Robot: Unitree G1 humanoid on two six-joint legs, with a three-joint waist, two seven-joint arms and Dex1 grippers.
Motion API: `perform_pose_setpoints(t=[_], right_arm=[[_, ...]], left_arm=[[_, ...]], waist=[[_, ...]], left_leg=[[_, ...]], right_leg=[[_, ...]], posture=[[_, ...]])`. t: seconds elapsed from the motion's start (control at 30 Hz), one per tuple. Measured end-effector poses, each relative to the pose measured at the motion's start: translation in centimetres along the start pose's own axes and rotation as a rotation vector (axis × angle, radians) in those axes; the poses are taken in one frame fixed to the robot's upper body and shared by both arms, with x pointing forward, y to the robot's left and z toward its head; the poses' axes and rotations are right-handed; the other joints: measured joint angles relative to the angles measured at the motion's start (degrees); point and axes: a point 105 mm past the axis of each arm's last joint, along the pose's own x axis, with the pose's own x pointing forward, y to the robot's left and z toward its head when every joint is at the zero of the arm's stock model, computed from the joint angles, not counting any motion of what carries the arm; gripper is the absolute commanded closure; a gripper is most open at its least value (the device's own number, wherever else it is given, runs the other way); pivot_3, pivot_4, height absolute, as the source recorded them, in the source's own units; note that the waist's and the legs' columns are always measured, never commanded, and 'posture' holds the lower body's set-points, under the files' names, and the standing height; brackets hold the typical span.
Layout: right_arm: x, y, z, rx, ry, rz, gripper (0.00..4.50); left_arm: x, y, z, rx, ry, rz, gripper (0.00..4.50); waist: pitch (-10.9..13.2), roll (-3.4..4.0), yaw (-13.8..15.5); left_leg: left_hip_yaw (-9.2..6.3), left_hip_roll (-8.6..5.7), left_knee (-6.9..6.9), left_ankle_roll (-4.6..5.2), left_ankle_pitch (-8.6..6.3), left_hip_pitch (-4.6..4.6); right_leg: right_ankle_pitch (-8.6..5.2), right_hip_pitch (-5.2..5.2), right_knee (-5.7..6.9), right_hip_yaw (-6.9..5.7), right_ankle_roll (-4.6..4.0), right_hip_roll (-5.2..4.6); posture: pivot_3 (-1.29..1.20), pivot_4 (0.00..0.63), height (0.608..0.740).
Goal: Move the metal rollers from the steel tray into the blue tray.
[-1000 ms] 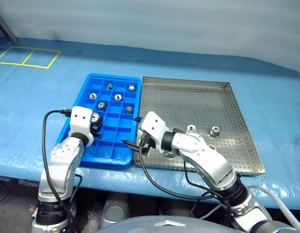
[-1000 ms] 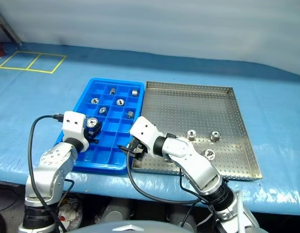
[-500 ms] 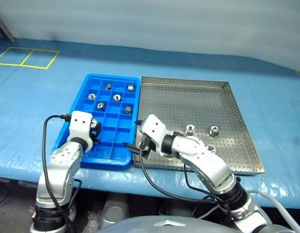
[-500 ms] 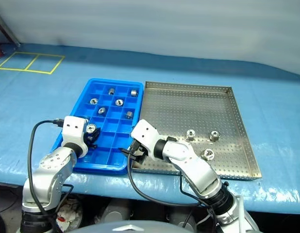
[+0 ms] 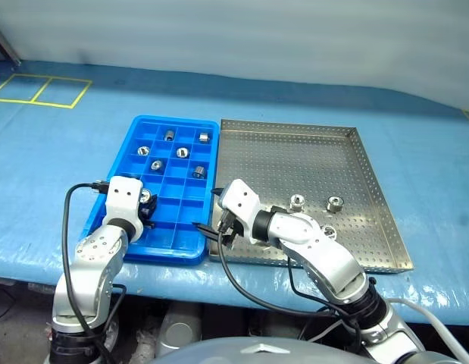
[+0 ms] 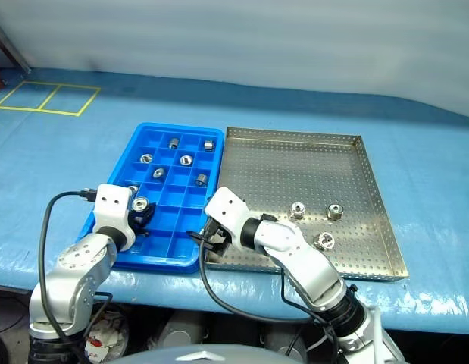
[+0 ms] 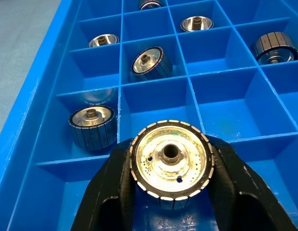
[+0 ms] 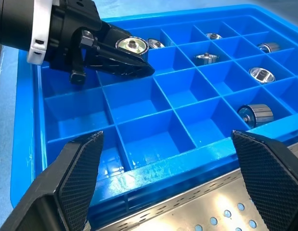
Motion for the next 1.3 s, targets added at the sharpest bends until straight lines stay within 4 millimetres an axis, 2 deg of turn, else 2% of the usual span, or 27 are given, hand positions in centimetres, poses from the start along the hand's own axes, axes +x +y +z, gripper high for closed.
perform_pose_setpoints(t=[0.17, 0.33, 0.6, 0.63, 0.8, 0.87, 1.07, 1.2, 1.3], right_arm=[[-0.1, 0.1, -0.3, 0.01, 0.007, -0.002, 0.0], [-0.1, 0.1, -0.3, 0.012, 0.005, -0.003, 0.0], [-0.2, 0.3, -0.1, 0.011, -0.004, -0.007, 0.0], [-0.3, 0.3, -0.1, 0.011, -0.004, -0.008, 0.0], [-0.5, 0.1, -0.3, 0.019, 0.003, -0.027, 0.0], [-0.9, -0.1, 0.0, 0.021, -0.006, -0.049, 0.0], [-3.8, -1.6, -0.7, 0.068, 0.004, -0.183, 0.0], [-6.3, -2.4, -1.9, 0.104, 0.049, -0.289, 0.0], [-8.2, -2.7, -2.7, 0.131, 0.082, -0.37, 0.0]], left_arm=[[-0.3, 0.5, -0.2, -0.013, 0.005, 0.018, 2.78], [-0.3, 0.6, 0.4, -0.019, -0.013, 0.021, 2.78], [-0.2, 0.1, 0.7, -0.028, -0.017, -0.012, 0.21], [-0.2, 0.1, 0.7, -0.027, -0.019, -0.013, 0.08], [0.1, -0.2, 1.9, -0.021, -0.057, -0.033, 0.08], [0.2, -1.0, 2.7, -0.014, -0.085, -0.08, 0.08], [0.4, -6.1, 7.8, 0.022, -0.265, -0.373, 0.08], [0.9, -8.9, 8.0, 0.066, -0.252, -0.555, 0.08], [1.5, -10.2, 8.2, 0.122, -0.244, -0.647, 0.08]], waist=[[0.01, 0.0, -0.01], [0.01, 0.0, 0.26], [0.01, 0.0, 0.26], [0.01, 0.0, 0.2], [0.01, 0.0, 0.04], [0.02, -0.01, 0.08], [0.02, -0.01, -0.57], [0.02, -0.01, -2.38], [0.02, -0.01, -3.63]], left_leg=[[-0.03, 0.01, -0.02, 0.0, 0.0, -0.03], [-0.03, 0.0, -0.02, 0.0, 0.0, -0.05], [-0.03, 0.0, -0.04, 0.0, 0.0, -0.07], [-0.02, 0.0, -0.04, 0.0, 0.0, -0.07], [-0.02, 0.0, -0.04, 0.0, 0.0, -0.07], [0.0, -0.01, -0.03, 0.0, 0.0, -0.1], [0.05, -0.05, 0.01, 0.0, 0.0, -0.18], [0.02, -0.03, -0.02, 0.01, 0.0, -0.16], [0.01, 0.0, -0.05, 0.0, 0.0, -0.12]], right_leg=[[0.0, -0.03, 0.0, -0.03, 0.0, 0.0], [0.0, -0.04, -0.02, -0.04, 0.0, 0.0], [0.0, -0.04, -0.06, -0.04, 0.0, -0.01], [0.0, -0.04, -0.06, -0.04, 0.0, 0.0], [-0.02, -0.04, -0.06, -0.05, -0.03, 0.0], [-0.02, -0.04, -0.09, -0.07, -0.02, -0.01], [-0.01, -0.02, -0.18, -0.11, -0.02, -0.07], [0.01, -0.03, -0.14, -0.11, 0.03, 0.0], [0.01, -0.04, -0.09, -0.11, 0.03, 0.03]], posture=[[0.31, 0.15, 0.74], [0.3, 0.15, 0.74], [0.27, 0.15, 0.74], [0.27, 0.15, 0.74], [0.27, 0.15, 0.74], [0.24, 0.15, 0.74], [0.15, 0.15, 0.74], [0.09, 0.15, 0.74], [0.05, 0.15, 0.74]])
